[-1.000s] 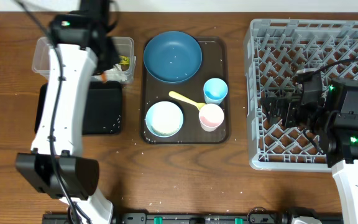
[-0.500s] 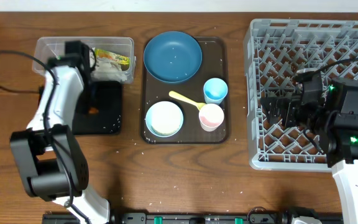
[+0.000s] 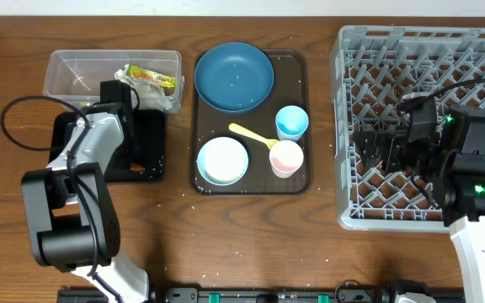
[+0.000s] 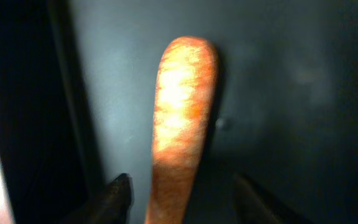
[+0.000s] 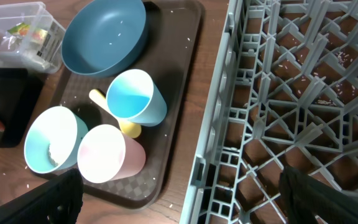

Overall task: Sort waste into correct bins and load items into the dishwasher rack
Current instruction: 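Carry the carrot left and release it onto the black tray, then reach the left gripper to the pink cup and grasp its rim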

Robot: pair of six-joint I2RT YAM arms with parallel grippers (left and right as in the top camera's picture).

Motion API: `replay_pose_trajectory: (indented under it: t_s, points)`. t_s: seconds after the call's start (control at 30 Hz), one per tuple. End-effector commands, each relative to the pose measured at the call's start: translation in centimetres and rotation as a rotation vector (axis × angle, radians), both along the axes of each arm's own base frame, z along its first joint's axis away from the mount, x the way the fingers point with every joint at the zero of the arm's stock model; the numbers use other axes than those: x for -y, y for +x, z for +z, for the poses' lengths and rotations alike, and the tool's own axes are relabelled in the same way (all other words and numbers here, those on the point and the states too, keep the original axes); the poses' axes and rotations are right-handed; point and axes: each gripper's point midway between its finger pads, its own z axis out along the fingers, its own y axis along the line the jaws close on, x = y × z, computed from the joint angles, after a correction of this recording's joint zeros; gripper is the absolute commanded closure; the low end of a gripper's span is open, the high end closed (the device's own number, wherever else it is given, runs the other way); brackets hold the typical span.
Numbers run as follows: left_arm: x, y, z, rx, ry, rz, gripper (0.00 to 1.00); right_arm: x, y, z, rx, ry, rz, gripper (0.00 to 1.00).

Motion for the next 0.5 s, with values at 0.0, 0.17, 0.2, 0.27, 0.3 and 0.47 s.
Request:
replay_pose_trajectory:
  t_s: [0.0,0.17,0.2,0.27,0.3,0.47]
  points:
    - [-0.3,0.9,1.2,0.004,0.025,-0.090,0.37,0.1,0.2,0.8,0.015,0.009,-0.009,0.02]
    - [1.0,3.4,5.7,0.088,0.022,-0.337,0.33,0.1,0.3,0.9,0.016,0.009,-0.009,0.01]
    - [1.3,3.6,6.7,0.106,0.027,-0.378,0.32,0.1,0.3,0.9,0.016,0.009,-0.009,0.01]
    - [2.6,4.1,9.3,0.160,0.039,-0.506,0.31,0.1,0.3,0.9,0.017,0.009,-0.009,0.01]
    - [3.4,4.5,10.4,0.191,0.041,-0.579,0.30,0.1,0.3,0.9,0.017,0.009,-0.009,0.02]
    - [10.8,6.1,15.7,0.381,0.029,-1.025,0.28,0.1,0.4,1.0,0.027,0.009,-0.009,0.01]
